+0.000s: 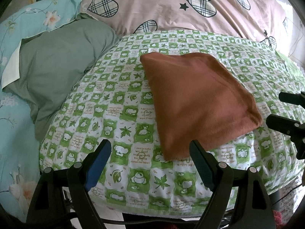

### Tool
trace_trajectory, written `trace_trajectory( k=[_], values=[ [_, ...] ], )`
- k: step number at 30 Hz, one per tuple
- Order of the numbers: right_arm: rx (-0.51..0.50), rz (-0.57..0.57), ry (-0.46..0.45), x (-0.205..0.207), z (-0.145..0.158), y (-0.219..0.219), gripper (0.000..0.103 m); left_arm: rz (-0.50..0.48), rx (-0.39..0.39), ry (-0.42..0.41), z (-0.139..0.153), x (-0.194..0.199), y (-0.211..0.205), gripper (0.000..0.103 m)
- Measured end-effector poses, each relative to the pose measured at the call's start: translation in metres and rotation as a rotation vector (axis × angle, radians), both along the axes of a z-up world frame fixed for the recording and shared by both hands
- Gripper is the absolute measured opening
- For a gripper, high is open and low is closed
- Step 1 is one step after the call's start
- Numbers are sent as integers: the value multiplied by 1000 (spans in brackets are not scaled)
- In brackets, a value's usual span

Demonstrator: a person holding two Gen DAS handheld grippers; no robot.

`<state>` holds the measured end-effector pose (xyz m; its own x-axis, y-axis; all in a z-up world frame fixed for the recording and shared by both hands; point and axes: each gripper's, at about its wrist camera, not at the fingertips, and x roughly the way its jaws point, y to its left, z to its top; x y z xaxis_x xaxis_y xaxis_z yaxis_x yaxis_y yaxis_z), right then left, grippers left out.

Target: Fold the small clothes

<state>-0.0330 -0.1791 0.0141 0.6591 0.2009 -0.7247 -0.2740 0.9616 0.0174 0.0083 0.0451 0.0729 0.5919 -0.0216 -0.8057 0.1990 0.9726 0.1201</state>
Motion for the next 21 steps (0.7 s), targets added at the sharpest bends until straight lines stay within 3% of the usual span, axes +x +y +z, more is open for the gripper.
trace_trajectory(
  k=[21],
  values=[
    [10,4,-4,7,2,-2,102,-1,-5,1,1,10,0,84]
  ],
)
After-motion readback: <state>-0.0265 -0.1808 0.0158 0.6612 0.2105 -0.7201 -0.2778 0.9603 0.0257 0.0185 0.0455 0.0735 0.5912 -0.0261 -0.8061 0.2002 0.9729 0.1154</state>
